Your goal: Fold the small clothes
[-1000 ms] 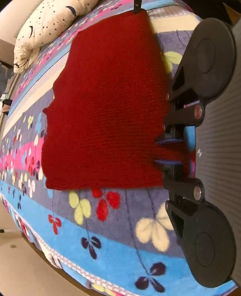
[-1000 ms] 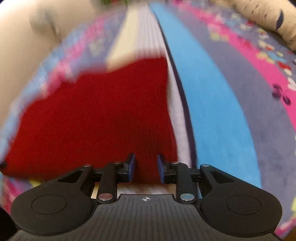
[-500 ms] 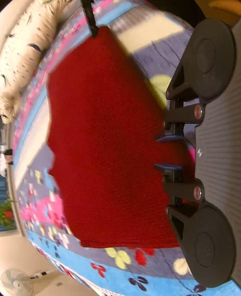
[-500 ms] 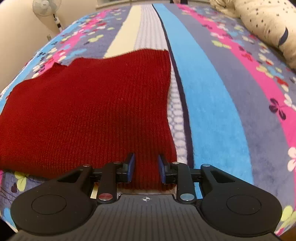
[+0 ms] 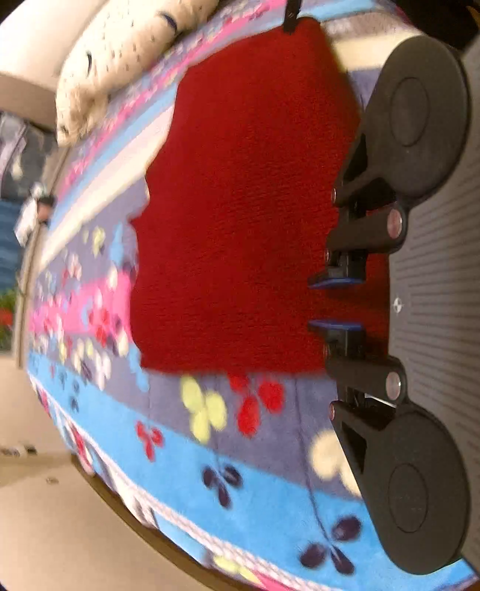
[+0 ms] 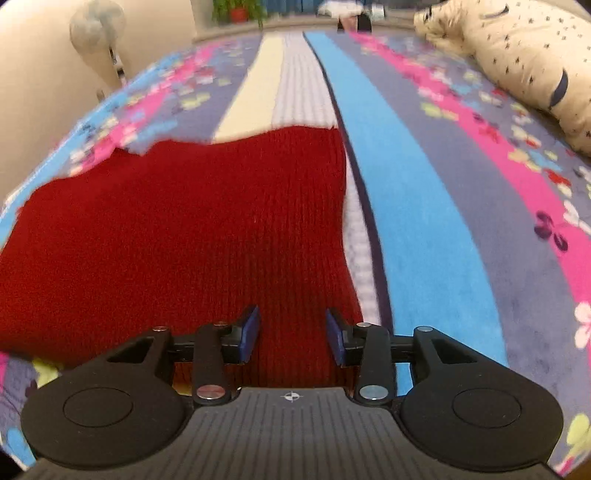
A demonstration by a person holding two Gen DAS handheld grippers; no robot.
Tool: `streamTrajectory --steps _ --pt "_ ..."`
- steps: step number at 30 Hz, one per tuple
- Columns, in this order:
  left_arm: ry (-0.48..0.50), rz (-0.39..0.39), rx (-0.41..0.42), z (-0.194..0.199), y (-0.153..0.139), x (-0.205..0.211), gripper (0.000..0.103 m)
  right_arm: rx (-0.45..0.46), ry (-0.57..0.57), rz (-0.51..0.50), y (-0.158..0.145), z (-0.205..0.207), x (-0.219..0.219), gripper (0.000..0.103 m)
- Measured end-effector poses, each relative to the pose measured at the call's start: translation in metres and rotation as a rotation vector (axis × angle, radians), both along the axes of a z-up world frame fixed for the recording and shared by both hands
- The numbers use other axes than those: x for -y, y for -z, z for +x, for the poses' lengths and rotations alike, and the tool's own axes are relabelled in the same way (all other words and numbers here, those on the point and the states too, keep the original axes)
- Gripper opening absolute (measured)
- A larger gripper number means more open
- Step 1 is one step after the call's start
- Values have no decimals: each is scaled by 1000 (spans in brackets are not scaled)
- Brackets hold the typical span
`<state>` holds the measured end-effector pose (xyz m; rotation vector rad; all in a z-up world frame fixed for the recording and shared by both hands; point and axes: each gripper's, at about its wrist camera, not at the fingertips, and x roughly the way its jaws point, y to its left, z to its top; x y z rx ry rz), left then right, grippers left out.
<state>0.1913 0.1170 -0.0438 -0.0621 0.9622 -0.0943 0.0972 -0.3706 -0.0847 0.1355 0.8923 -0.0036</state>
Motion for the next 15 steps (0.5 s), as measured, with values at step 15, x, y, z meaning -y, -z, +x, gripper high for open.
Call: streamTrajectory --steps 15 --pt "-132 -37 77 -11 -32 -40 54 270 -137 -25 -40 -39 -128 17"
